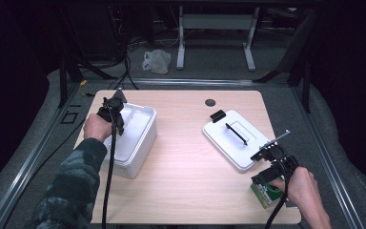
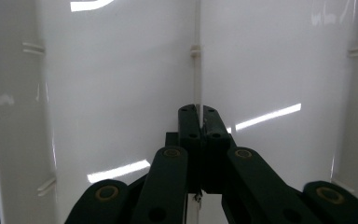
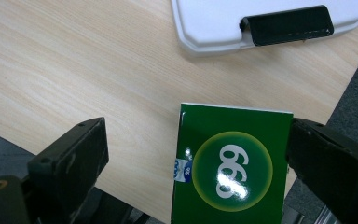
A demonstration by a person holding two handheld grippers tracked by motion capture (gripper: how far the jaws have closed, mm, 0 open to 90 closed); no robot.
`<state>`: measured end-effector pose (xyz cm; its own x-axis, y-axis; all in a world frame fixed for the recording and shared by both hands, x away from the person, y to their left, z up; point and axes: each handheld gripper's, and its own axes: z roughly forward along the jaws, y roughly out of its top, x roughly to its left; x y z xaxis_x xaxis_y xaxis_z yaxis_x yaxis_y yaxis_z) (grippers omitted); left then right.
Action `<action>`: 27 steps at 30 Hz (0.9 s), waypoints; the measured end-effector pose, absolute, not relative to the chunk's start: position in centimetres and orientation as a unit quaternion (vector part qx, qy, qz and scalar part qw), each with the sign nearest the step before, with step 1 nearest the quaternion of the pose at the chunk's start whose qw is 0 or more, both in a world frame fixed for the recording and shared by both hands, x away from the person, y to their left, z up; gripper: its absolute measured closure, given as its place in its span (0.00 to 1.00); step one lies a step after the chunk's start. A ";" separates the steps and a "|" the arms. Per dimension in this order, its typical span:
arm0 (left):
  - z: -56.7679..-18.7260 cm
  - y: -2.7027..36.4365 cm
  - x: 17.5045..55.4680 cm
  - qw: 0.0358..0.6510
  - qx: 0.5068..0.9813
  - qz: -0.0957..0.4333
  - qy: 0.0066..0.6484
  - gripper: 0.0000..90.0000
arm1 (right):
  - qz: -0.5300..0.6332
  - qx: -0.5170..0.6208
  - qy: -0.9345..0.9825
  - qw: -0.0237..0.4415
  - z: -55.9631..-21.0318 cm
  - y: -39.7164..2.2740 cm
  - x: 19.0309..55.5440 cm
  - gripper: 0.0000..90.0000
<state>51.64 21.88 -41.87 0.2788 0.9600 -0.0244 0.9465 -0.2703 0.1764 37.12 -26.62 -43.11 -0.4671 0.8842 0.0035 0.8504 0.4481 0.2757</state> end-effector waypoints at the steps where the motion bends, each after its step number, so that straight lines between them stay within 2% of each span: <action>1: -41.9 21.8 51.6 0.078 0.798 0.045 0.596 1.00 | 0.120 0.511 0.848 0.070 -43.1 -26.6 37.1 0.06; 11: -41.9 21.8 51.1 0.086 0.827 0.030 0.555 1.00 | 0.121 0.513 0.847 0.069 -43.1 -26.8 37.1 0.07; 27: -41.8 20.1 49.7 0.088 0.893 0.032 0.440 1.00 | 0.120 0.514 0.847 0.066 -43.3 -27.0 37.2 0.07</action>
